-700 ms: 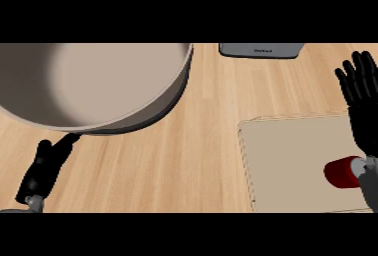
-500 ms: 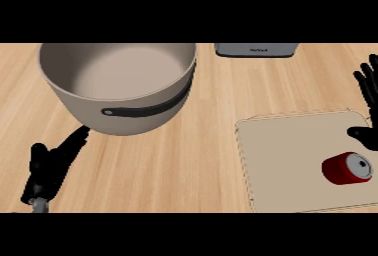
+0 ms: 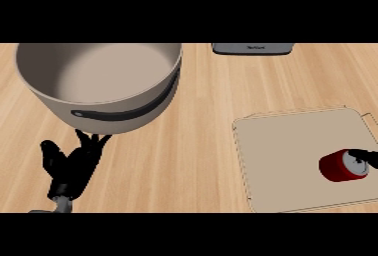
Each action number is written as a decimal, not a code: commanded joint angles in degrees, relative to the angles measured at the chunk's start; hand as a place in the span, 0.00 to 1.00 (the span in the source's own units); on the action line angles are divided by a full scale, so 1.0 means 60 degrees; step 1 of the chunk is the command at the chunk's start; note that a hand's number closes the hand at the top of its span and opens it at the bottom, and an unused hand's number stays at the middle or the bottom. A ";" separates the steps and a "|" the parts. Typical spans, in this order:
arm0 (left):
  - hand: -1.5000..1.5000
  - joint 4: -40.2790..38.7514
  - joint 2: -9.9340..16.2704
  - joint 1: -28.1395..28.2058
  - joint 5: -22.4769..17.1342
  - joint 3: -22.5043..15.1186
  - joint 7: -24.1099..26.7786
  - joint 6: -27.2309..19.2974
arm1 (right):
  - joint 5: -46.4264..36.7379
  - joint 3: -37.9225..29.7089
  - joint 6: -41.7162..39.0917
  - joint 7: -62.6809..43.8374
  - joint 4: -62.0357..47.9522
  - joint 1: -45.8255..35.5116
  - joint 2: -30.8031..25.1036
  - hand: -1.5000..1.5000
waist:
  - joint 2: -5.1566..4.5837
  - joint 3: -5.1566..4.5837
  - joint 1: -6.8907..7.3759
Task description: Pick the can from the tray and place it in the pot
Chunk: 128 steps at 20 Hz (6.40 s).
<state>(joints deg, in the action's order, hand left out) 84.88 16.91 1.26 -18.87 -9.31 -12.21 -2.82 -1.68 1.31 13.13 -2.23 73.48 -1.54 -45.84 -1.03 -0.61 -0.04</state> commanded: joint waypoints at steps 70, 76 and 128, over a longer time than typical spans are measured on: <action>0.50 0.1457 -0.1573 -0.0040 0.0670 -0.0512 -0.0341 0.1134 | -0.3297 0.1263 -0.4577 -0.9090 0.3713 -0.0409 0.1325 0.00 | 0.0170 0.0099 0.0015; 0.50 0.1178 -0.1204 -0.0151 0.0589 0.0238 -0.0291 0.1501 | -0.3807 0.0920 -0.4284 -0.8316 0.3507 -0.0019 0.2052 1.00 | 0.0173 0.0099 -0.0010; 0.50 0.1725 -0.1614 -0.0604 0.0775 -0.0066 -0.1066 0.1661 | -0.2154 -0.1006 -0.6392 0.3852 -0.8749 -1.3498 0.4312 1.00 | -0.0002 0.0097 0.0605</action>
<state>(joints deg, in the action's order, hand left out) 94.03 6.32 -2.23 -13.29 -10.42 -17.70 6.14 -14.72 -3.26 -26.79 22.20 25.68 -77.12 -22.07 -0.91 -0.01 3.16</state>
